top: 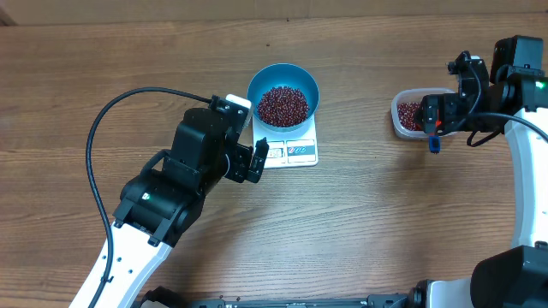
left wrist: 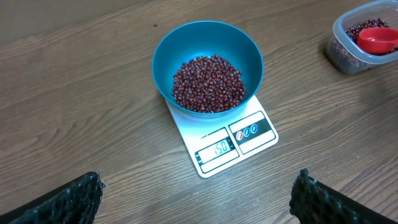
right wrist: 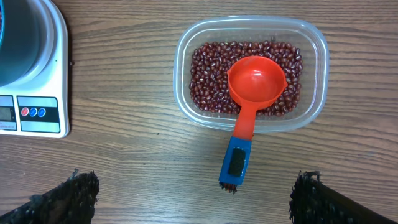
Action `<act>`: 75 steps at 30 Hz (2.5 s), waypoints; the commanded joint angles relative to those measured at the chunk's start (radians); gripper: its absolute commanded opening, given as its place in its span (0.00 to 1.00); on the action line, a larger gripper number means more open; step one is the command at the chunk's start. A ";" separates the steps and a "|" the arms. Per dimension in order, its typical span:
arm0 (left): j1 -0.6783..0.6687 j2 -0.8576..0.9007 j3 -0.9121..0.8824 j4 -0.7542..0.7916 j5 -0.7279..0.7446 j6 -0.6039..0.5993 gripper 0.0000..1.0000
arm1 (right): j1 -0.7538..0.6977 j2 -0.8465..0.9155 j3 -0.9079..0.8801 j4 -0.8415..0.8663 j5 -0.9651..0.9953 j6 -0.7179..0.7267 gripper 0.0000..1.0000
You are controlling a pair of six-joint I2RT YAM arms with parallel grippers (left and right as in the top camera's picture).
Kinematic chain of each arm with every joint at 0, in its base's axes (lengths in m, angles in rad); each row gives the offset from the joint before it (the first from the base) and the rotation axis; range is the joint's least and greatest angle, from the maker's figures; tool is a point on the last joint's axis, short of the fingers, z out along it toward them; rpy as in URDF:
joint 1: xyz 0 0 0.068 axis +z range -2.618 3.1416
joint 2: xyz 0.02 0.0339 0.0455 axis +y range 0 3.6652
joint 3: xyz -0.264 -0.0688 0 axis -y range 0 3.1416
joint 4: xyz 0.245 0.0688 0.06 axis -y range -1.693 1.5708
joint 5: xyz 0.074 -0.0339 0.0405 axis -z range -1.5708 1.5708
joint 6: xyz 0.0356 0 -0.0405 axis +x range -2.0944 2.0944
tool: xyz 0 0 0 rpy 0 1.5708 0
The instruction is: Scoop item into bowl and weigh 150g on scale
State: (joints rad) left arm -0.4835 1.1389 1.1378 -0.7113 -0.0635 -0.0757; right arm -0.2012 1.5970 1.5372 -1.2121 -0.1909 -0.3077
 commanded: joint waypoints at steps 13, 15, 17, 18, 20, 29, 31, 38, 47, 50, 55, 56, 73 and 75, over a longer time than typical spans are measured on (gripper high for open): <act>0.005 0.000 0.002 0.001 0.009 -0.007 1.00 | 0.003 -0.008 0.025 0.006 0.007 -0.004 1.00; 0.005 0.000 0.002 0.001 0.009 -0.007 0.99 | 0.003 -0.008 0.025 0.006 0.007 -0.004 1.00; 0.005 0.000 0.002 0.001 0.009 -0.007 1.00 | 0.003 -0.008 0.025 0.006 0.007 -0.004 1.00; 0.005 0.000 0.002 0.001 0.009 -0.007 1.00 | 0.003 -0.008 0.025 0.006 0.007 -0.004 1.00; 0.005 0.000 0.002 0.001 0.009 -0.007 0.99 | 0.003 -0.008 0.025 0.006 0.007 -0.004 1.00; 0.005 0.000 0.002 0.001 0.009 -0.007 1.00 | 0.003 -0.008 0.025 0.006 0.007 -0.004 1.00; 0.005 0.000 0.002 0.001 0.009 -0.007 1.00 | 0.003 -0.008 0.025 0.006 0.007 -0.004 1.00; 0.005 0.000 0.002 0.001 0.009 -0.007 1.00 | 0.003 -0.008 0.025 0.006 0.007 -0.004 1.00; 0.005 0.000 0.002 0.001 0.009 -0.007 0.99 | 0.003 -0.008 0.025 0.006 0.007 -0.004 1.00; 0.005 0.000 0.002 0.001 0.009 -0.007 1.00 | 0.003 -0.008 0.025 0.006 0.007 -0.004 1.00; 0.005 0.000 0.002 0.001 0.009 -0.007 1.00 | 0.003 -0.008 0.025 0.006 0.007 -0.004 1.00; 0.005 0.000 0.002 0.001 0.009 -0.007 1.00 | 0.003 -0.008 0.025 0.006 0.007 -0.004 1.00; 0.005 0.000 0.002 -0.019 0.008 -0.007 0.99 | 0.003 -0.008 0.025 0.006 0.007 -0.004 1.00; 0.005 0.000 0.002 -0.033 0.008 -0.007 1.00 | 0.003 -0.008 0.025 0.006 0.007 -0.004 1.00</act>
State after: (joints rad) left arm -0.4835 1.1389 1.1378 -0.7258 -0.0635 -0.0757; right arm -0.2012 1.5970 1.5372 -1.2118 -0.1905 -0.3080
